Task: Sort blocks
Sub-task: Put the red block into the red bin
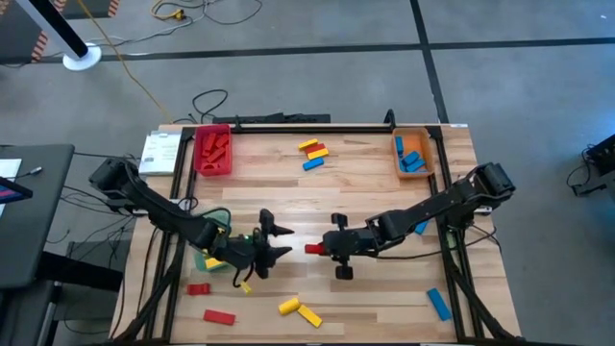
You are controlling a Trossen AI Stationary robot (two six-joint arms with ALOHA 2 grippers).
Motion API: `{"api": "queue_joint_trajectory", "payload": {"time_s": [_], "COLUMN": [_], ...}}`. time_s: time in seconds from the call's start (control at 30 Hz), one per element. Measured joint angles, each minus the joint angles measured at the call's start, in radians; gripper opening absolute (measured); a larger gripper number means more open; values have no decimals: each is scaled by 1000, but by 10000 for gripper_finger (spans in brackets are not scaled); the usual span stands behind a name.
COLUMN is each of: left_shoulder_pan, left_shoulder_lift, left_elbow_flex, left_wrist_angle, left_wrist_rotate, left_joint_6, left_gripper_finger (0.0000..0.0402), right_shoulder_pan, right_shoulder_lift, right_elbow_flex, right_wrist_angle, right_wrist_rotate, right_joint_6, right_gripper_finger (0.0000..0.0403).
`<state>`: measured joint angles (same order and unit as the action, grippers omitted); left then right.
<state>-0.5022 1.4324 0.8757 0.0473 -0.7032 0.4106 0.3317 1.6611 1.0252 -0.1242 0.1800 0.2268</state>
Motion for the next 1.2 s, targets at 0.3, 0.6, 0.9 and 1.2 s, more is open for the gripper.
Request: {"api": "queue_joint_trajectory", "payload": {"time_s": [0.3,0.6,0.9,1.2], "left_shoulder_pan": [2,-1,-1,-1], "left_shoulder_lift": [43,43,43,43], "left_elbow_flex": [0,0,0,0], "left_wrist_angle": [53,88,107,156], "left_wrist_rotate": [52,97,100,100], "left_joint_6": [186,286,336,370], "left_gripper_finger": [238,238,203,168], "right_shoulder_pan": [-15,-53,-80,-86], "right_shoulder_lift": [0,0,0,0], "right_elbow_flex": [0,0,0,0], "right_wrist_angle": [104,181,262,308], "right_wrist_rotate": [-60,-116,-189,-235], "right_joint_6": [-3,1,0,1], "right_gripper_finger": [84,84,84,84]}}
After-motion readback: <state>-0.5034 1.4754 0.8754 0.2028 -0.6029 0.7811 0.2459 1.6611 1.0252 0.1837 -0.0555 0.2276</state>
